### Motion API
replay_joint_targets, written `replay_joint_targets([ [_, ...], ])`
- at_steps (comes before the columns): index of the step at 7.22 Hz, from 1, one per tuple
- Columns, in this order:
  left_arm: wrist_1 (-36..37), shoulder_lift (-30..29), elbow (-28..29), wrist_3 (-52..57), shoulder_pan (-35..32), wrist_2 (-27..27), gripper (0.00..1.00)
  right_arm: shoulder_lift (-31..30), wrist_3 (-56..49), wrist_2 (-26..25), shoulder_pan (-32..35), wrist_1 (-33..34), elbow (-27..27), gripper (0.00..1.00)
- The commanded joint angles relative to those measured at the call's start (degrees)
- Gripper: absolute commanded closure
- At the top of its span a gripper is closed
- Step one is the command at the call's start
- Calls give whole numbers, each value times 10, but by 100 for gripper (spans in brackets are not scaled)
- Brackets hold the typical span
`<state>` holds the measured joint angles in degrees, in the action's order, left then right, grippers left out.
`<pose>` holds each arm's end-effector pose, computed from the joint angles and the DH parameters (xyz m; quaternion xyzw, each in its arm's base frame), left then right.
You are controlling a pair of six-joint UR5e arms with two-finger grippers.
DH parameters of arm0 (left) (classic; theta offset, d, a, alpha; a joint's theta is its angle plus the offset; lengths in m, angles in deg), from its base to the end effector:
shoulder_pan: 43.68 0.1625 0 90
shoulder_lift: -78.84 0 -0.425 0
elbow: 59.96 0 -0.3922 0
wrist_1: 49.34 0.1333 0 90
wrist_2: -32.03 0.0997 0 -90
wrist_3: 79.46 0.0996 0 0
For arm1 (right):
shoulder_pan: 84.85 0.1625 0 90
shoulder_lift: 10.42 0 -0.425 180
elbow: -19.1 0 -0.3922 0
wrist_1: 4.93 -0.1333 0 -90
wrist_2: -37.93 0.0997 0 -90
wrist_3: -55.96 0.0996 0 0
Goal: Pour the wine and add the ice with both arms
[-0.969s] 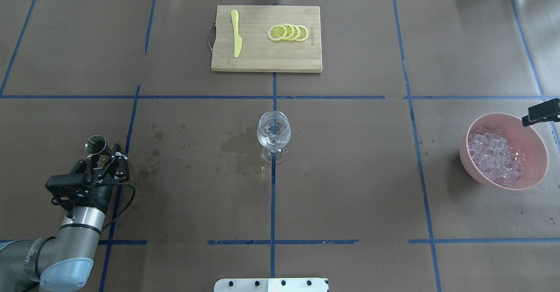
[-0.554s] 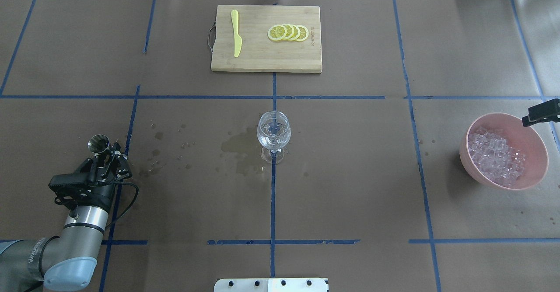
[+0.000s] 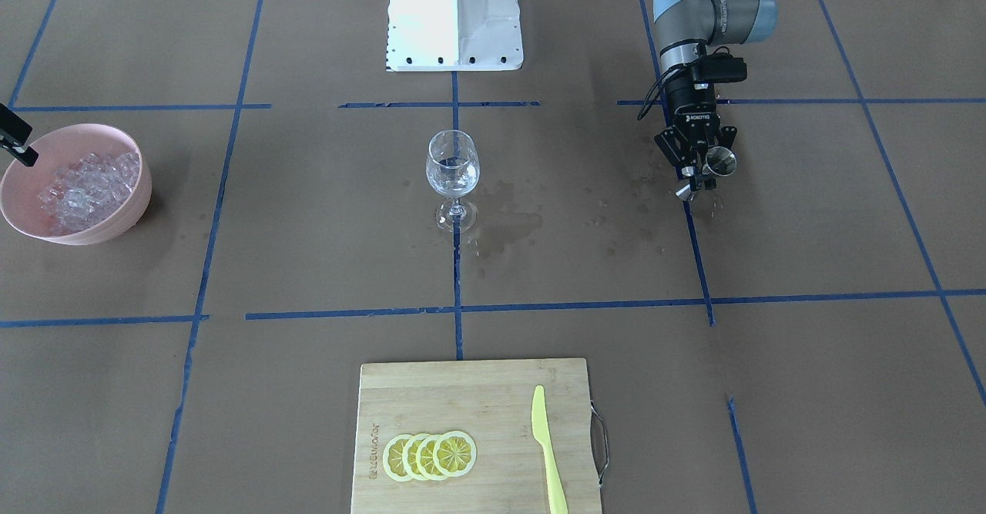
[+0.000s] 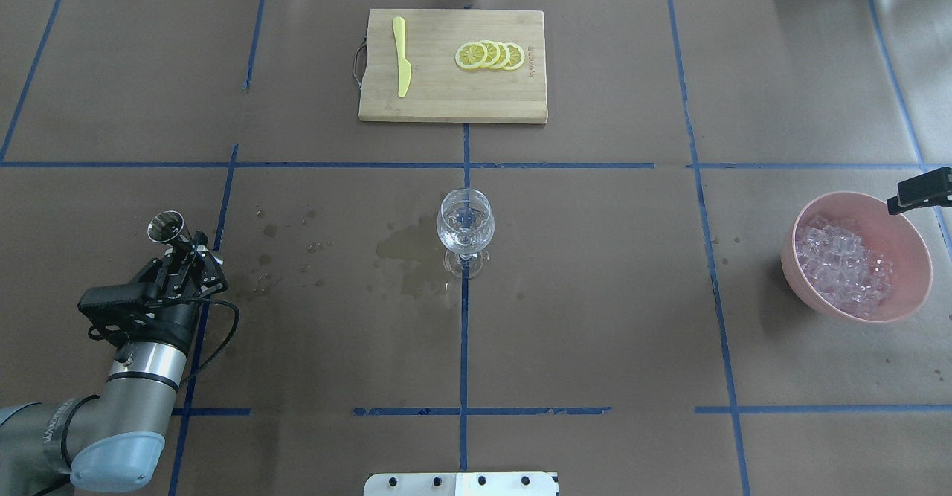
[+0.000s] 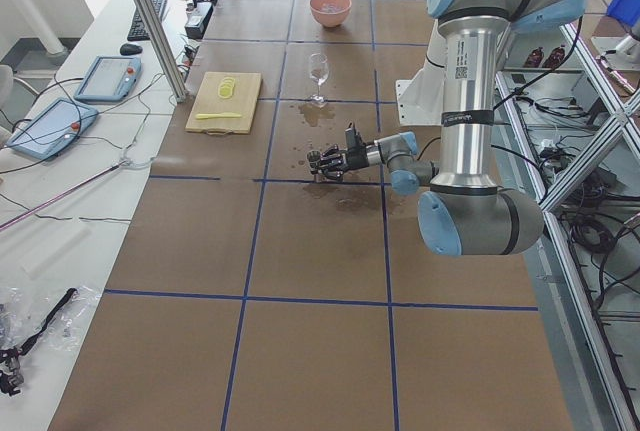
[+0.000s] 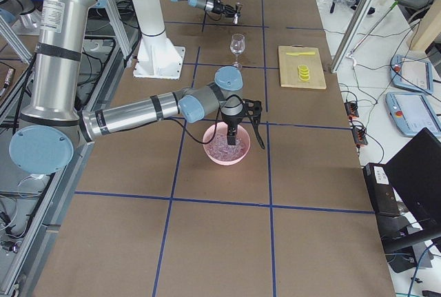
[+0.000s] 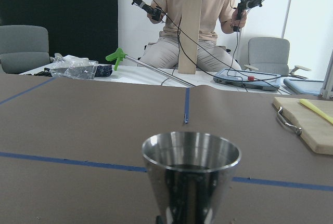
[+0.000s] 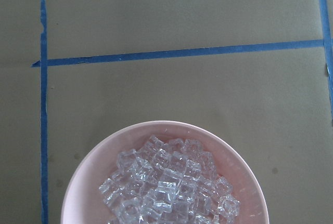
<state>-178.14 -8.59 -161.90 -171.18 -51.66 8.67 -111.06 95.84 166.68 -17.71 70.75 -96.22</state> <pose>0.4281 -0.2870 0.4753 0.5194 0.3131 -0.2879 0.7412 -0.1000 -0.4199 0.5004 0.0345 -0.3972 0.0530 0.9156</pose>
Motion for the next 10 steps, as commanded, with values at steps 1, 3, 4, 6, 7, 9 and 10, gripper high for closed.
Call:
replay_joint_targets([
  [1, 0, -2, -20, 14, -9, 0, 100, 0, -2, 0, 0, -1, -1, 0],
  [3, 0, -27, -42, 66, -19, 0, 100, 1, -1, 2, 0, -1, -6, 0],
  [4, 0, -45, -43, 86, -25, 0, 100, 1, -1, 1, 0, -1, -8, 0],
  [6, 0, -105, -50, 104, -32, 1, 100, 1, 1, 3, 0, -1, -8, 0],
  [7, 0, -113, -65, 142, -33, 0, 100, 2, 2, 3, 0, -1, -8, 0],
  [9, -1, -140, -73, 218, -40, 0, 100, 1, 3, 3, 0, -1, -7, 0],
  [10, -1, -173, -83, 272, -41, 0, 100, 2, 3, 3, 0, -1, -6, 0],
])
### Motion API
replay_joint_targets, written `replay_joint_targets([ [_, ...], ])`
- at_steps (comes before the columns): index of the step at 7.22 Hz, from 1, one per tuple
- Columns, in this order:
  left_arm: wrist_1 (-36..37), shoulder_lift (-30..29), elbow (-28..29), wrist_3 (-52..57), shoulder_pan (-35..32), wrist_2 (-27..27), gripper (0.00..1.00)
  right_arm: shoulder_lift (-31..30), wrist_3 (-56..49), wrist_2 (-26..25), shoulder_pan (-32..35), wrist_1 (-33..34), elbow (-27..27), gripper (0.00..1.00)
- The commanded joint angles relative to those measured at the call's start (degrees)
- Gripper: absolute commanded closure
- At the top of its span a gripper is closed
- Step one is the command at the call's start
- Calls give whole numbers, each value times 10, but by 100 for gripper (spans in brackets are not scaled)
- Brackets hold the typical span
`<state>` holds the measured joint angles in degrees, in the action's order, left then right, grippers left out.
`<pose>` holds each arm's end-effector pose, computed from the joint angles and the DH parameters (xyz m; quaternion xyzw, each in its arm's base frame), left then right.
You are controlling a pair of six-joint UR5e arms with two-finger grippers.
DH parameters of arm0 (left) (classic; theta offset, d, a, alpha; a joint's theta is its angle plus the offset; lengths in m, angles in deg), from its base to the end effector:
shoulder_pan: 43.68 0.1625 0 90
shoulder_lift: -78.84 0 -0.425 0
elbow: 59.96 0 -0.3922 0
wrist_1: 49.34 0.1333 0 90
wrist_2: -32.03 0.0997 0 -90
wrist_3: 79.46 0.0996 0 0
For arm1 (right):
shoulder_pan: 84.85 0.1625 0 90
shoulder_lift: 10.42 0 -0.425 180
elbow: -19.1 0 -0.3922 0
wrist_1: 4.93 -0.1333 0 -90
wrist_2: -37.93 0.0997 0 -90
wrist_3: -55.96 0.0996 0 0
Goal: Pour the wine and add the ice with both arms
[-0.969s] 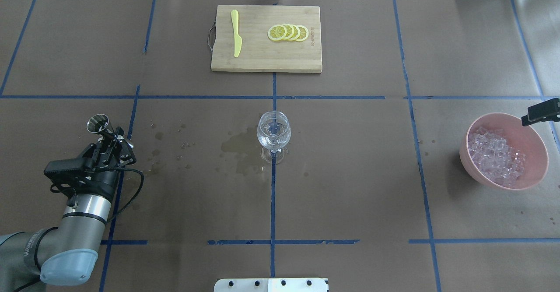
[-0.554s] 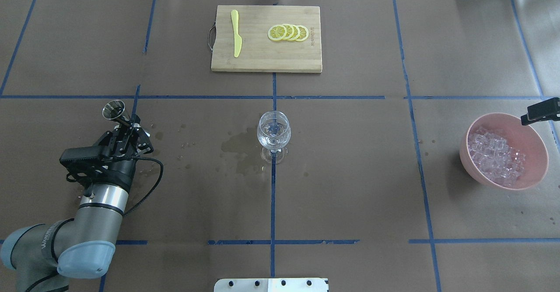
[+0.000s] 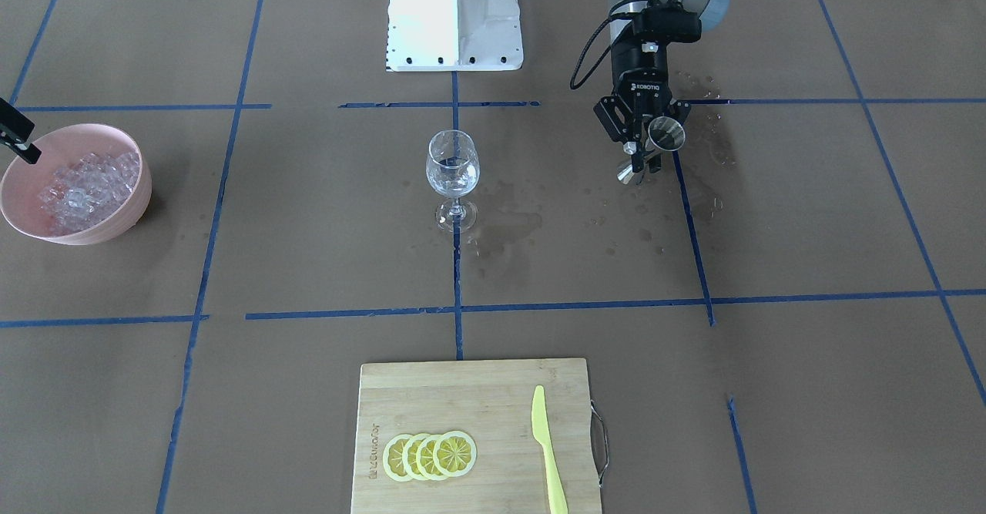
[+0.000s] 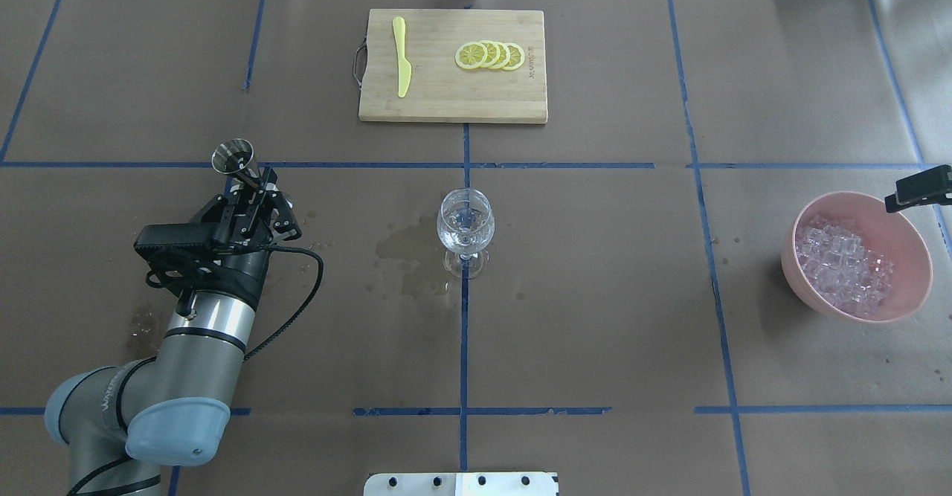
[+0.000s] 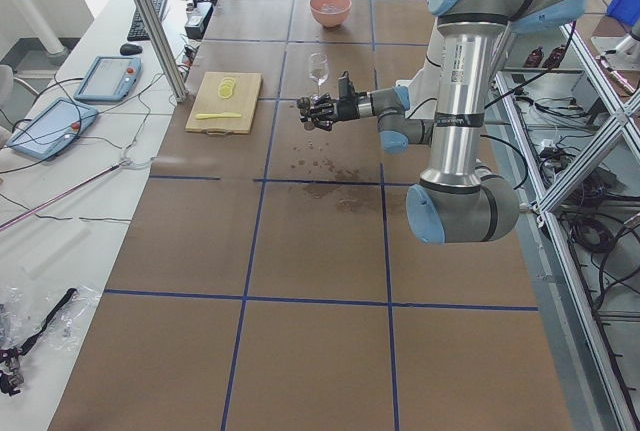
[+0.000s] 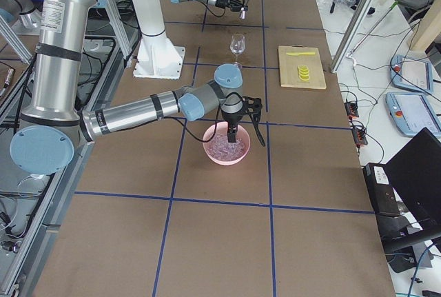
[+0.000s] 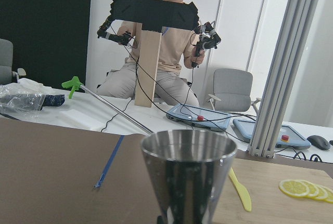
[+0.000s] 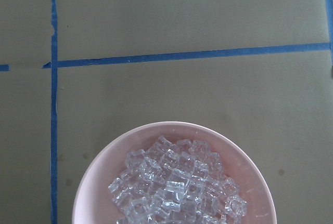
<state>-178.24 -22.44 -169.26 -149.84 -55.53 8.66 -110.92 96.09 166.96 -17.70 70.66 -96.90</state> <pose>0.4361 -0.3211 0.3002 0.5636 0.3360 -0.2657 0.7063 -0.1002 -0.4195 0.4929 0.0388 -0.4023 0.0516 0.9132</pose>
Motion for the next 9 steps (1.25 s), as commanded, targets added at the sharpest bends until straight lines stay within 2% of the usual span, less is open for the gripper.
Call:
replay_joint_targets([
  [1, 0, -51, -12, 106, -1, -1, 100, 1, 0, 0, 0, 0, 0, 0],
  [4, 1, -115, -4, 224, 3, 0, 100, 2, -1, -2, 0, -1, -3, 0],
  [7, 1, -133, -3, 305, 10, -1, 100, 1, 0, -24, -19, -3, -3, 0],
  [8, 1, -145, 3, 334, 16, -1, 100, -2, 4, -29, -25, -37, 2, 0],
  [9, 1, -155, 24, 360, 25, -1, 100, -7, 6, -30, -27, -44, 2, 0],
])
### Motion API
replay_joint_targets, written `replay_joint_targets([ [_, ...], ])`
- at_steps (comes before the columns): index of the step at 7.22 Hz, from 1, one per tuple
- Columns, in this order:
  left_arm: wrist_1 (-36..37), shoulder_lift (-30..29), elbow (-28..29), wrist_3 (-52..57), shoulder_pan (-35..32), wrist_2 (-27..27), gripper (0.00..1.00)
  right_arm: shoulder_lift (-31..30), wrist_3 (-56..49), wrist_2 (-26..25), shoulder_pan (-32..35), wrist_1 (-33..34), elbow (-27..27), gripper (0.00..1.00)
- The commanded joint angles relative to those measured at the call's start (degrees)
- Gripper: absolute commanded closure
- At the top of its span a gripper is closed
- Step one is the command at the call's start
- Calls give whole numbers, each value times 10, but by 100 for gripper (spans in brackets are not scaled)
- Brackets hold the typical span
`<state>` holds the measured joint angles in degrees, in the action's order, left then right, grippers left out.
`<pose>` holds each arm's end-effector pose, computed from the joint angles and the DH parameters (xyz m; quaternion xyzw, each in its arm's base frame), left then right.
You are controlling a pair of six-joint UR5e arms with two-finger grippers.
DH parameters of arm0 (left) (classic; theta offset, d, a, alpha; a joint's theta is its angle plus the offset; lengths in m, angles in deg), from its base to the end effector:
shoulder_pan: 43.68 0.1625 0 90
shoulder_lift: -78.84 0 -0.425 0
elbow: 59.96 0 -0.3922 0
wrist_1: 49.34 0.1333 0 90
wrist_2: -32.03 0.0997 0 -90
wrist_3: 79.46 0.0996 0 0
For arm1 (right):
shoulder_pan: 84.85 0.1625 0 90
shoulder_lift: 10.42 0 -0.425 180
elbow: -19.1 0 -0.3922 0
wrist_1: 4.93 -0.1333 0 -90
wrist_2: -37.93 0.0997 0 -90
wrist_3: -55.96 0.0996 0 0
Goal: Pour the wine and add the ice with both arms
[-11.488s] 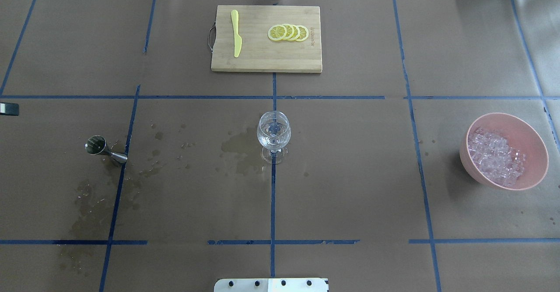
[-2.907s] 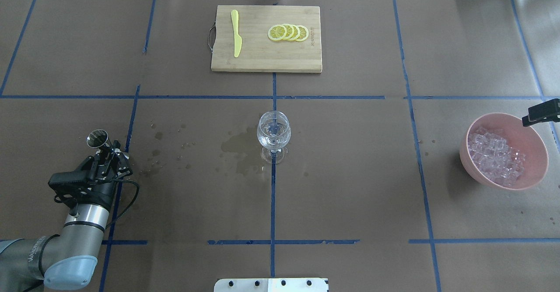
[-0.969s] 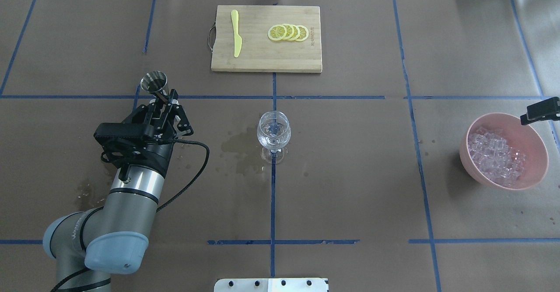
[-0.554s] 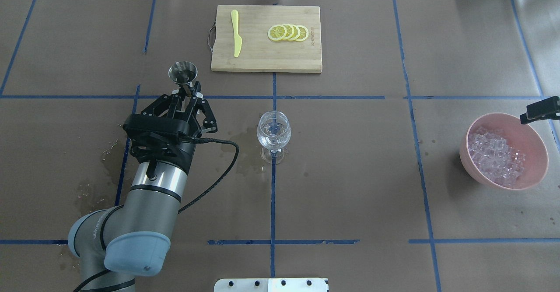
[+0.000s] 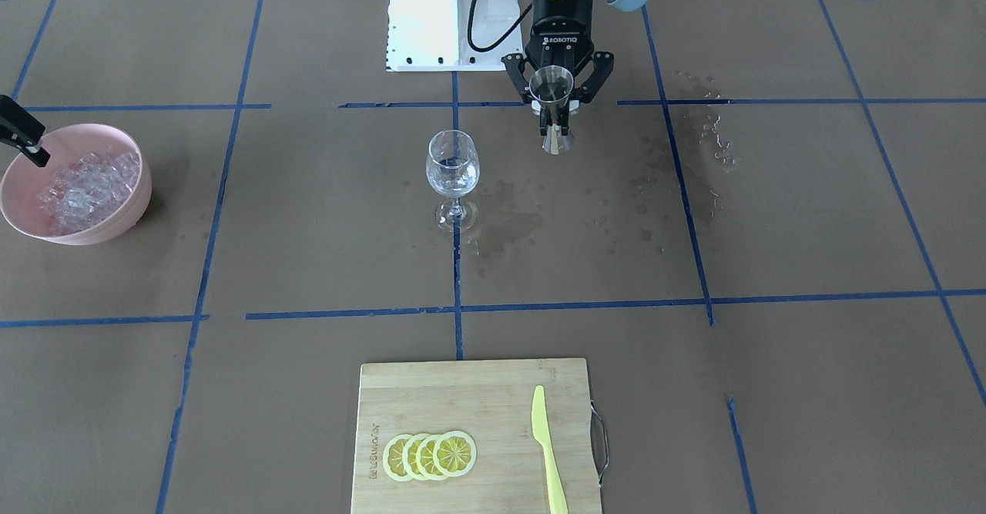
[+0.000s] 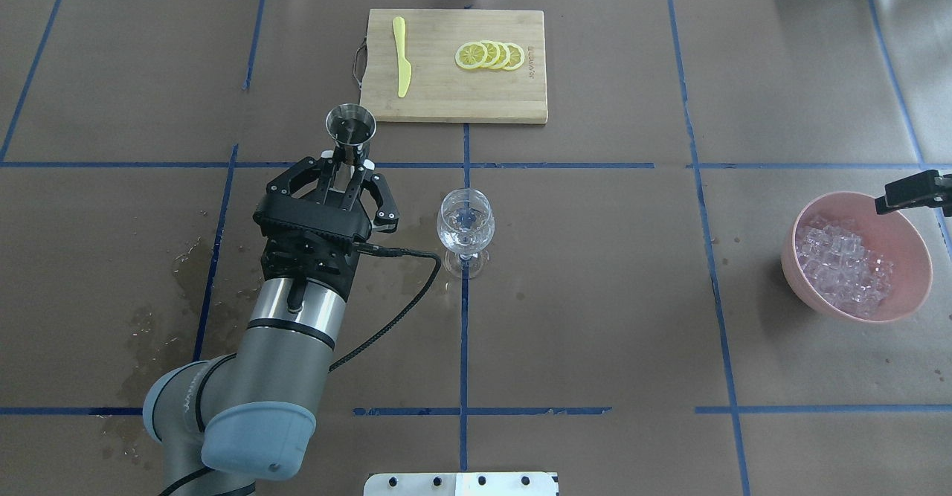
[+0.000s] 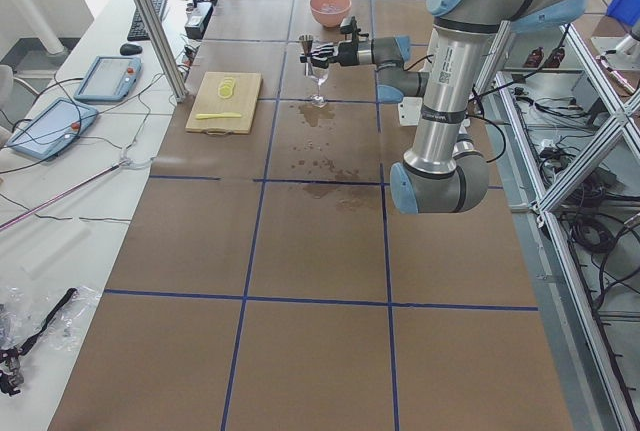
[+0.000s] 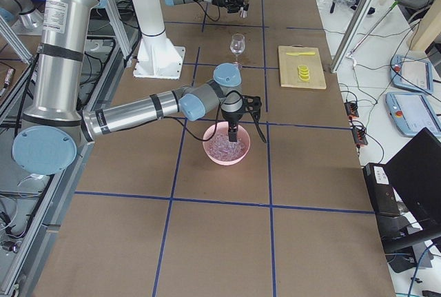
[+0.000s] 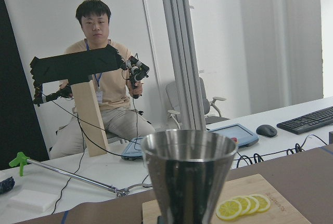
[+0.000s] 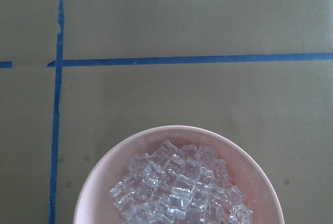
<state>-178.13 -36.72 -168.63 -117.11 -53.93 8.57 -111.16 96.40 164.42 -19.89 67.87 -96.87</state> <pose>0.4677 -0.3129 0.1782 0.6389 0.2601 -0.1144 0.7149 -0.1133 -0.4176 0.4911 0.0605 -0.3963 0.0356 0.9154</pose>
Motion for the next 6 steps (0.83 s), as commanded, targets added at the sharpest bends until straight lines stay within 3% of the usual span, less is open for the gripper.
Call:
replay_joint_targets([
  [1, 1, -16, 41, 58, 13, 0, 100, -5, 3, -9, -11, -17, 1, 0],
  [6, 6, -52, 88, 277, 15, 2, 100, -5, 3, -12, -15, -17, 1, 0],
])
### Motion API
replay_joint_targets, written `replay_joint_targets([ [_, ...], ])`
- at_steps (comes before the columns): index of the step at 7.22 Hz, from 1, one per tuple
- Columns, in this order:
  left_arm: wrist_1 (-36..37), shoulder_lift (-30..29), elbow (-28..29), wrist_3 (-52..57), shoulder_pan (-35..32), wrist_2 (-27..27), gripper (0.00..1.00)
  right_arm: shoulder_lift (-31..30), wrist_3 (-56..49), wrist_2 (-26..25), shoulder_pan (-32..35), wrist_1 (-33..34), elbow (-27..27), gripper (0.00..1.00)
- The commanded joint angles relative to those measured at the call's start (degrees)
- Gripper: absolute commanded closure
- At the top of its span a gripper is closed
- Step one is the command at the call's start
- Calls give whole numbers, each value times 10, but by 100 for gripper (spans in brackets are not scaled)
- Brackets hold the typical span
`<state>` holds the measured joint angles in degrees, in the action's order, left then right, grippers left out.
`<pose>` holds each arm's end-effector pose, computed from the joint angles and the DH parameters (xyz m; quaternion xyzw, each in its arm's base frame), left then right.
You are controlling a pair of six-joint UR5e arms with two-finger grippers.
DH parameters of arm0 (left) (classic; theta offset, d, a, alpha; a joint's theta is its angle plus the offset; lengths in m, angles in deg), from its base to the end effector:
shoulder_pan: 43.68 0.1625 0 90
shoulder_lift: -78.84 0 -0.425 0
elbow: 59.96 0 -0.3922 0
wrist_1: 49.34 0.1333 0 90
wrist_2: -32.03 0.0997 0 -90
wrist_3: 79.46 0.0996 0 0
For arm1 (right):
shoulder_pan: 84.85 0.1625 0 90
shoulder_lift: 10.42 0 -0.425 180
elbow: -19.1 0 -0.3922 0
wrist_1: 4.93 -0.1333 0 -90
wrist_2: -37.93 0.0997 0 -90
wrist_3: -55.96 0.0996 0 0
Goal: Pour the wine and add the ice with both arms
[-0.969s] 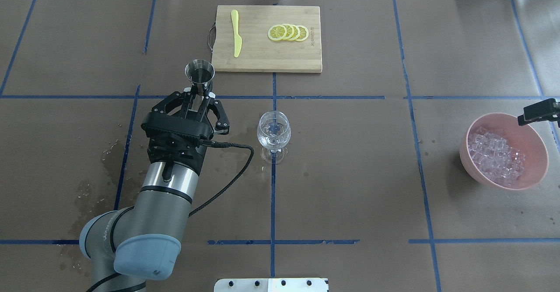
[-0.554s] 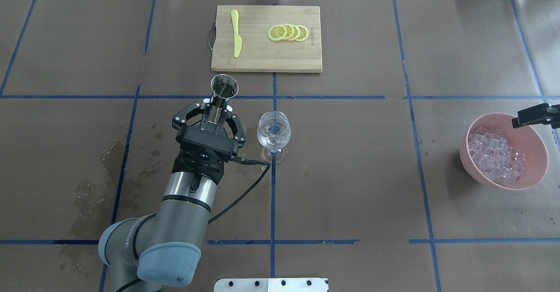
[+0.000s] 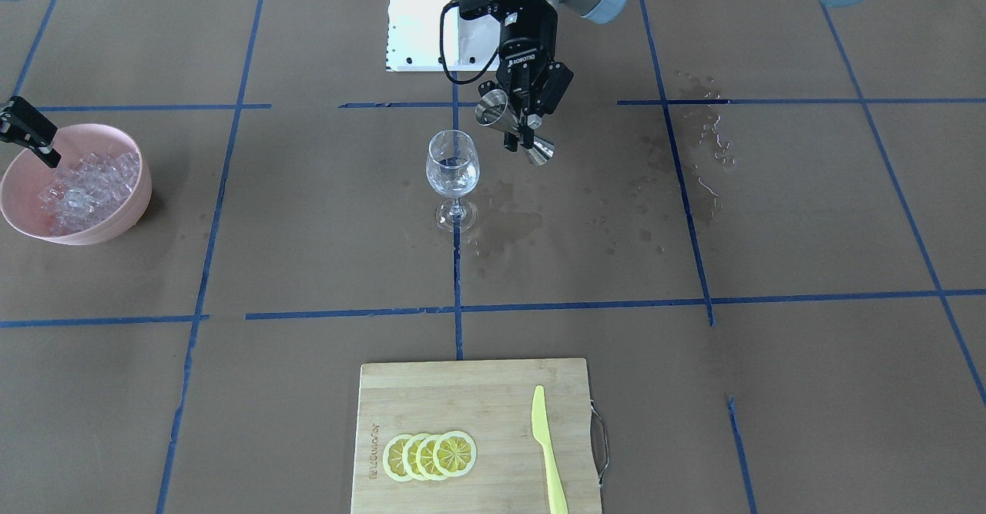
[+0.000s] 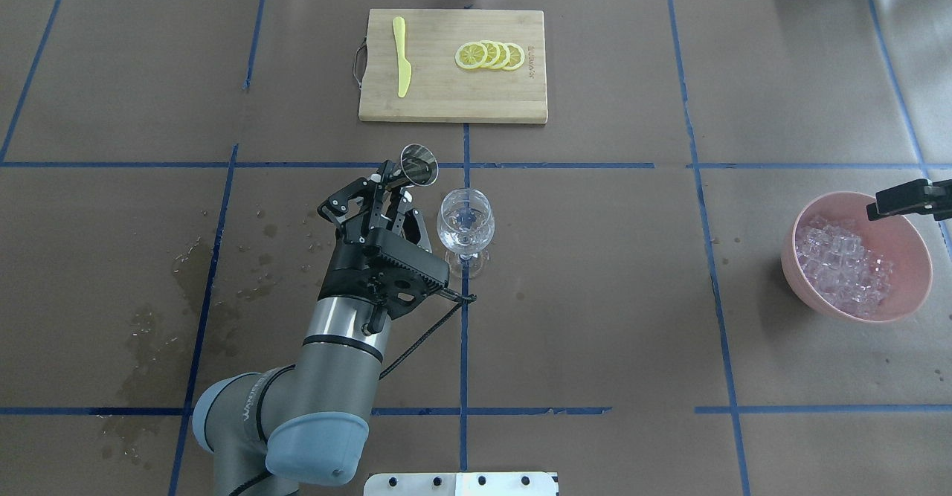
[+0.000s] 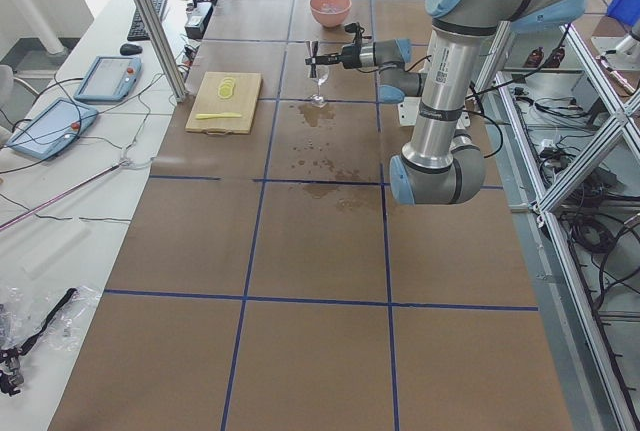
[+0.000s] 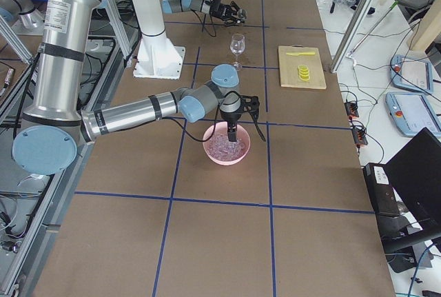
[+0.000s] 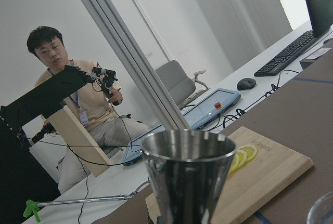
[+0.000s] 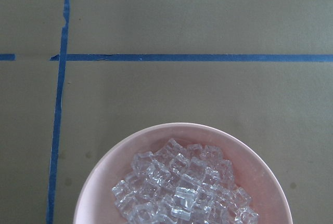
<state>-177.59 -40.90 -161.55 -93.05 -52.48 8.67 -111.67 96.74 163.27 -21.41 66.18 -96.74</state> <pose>0.5212 -0.3081 0.1816 0.6727 0.1079 0.0651 0.7291 -0.1222 -0.4136 0.4933 0.0673 -0.3941 0.0262 0.9162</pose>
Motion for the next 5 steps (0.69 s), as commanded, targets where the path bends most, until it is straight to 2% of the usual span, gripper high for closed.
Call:
replay_joint_targets([
  [1, 1, -11, 20, 64, 0, 7, 100, 0, 0, 0, -1, 0, 1, 0],
  [3, 2, -14, 20, 168, -1, 30, 100, 0, 0, 1, -1, 0, 1, 0],
  [5, 2, -14, 19, 240, -1, 31, 100, 0, 0, 1, -1, 0, 1, 0],
])
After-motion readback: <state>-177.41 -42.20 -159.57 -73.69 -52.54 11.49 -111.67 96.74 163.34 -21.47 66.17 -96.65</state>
